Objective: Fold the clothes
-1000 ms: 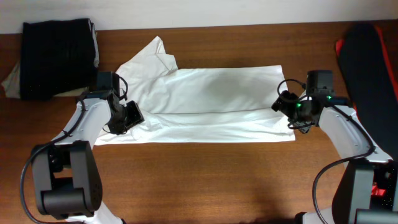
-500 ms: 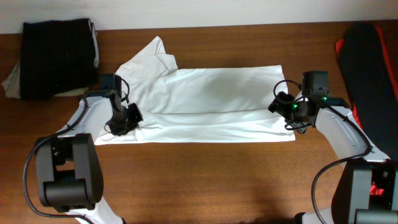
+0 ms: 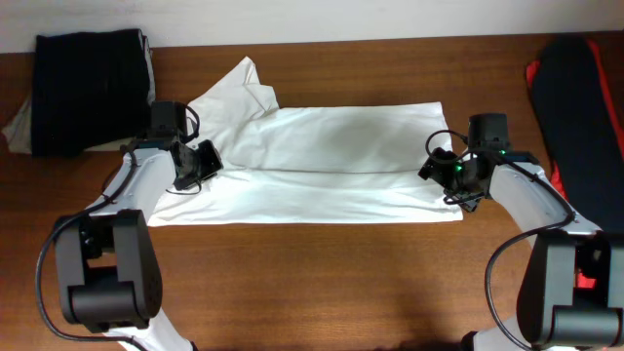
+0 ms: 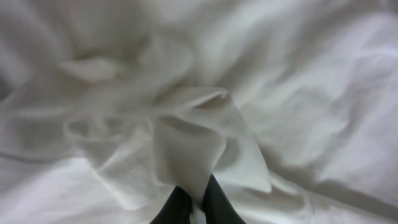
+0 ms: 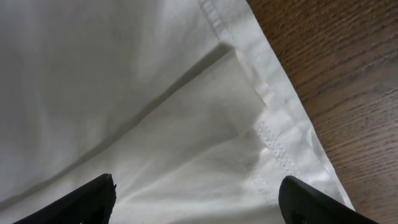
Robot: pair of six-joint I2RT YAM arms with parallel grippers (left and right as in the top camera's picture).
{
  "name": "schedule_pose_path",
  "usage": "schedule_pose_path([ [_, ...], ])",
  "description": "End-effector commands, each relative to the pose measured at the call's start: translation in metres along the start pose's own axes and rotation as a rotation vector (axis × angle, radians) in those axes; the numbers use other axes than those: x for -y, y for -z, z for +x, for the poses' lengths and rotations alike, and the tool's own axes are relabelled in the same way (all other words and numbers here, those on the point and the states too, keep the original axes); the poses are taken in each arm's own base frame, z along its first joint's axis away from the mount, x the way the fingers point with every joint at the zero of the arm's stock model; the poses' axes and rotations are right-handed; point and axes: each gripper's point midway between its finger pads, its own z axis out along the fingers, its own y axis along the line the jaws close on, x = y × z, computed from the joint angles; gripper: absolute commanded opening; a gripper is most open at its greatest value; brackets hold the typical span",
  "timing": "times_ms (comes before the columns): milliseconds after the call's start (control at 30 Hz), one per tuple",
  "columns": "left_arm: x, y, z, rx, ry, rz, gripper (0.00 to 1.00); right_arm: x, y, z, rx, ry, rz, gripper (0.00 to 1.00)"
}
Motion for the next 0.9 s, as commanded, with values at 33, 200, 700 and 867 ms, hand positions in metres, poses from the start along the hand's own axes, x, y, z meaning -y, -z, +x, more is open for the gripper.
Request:
schedule_pose_path([
  [33,0.012,0.001,-0.027,0.099,-0.023,0.041,0.29,0.004,-0.005,0.002,-0.001,0.001,0.019,0.88],
  [200,0.016,0.003,-0.038,0.144,-0.032,0.059,0.48,0.005,-0.005,0.001,0.003,0.001,0.025,0.87],
  [700,-0.015,0.032,0.008,-0.127,-0.034,-0.114,0.60,0.005,-0.005,-0.001,0.015,0.003,0.029,0.88],
  [867,-0.022,-0.015,0.018,-0.201,-0.022,-0.106,0.54,0.005,-0.005,-0.001,0.015,0.003,0.030,0.88],
])
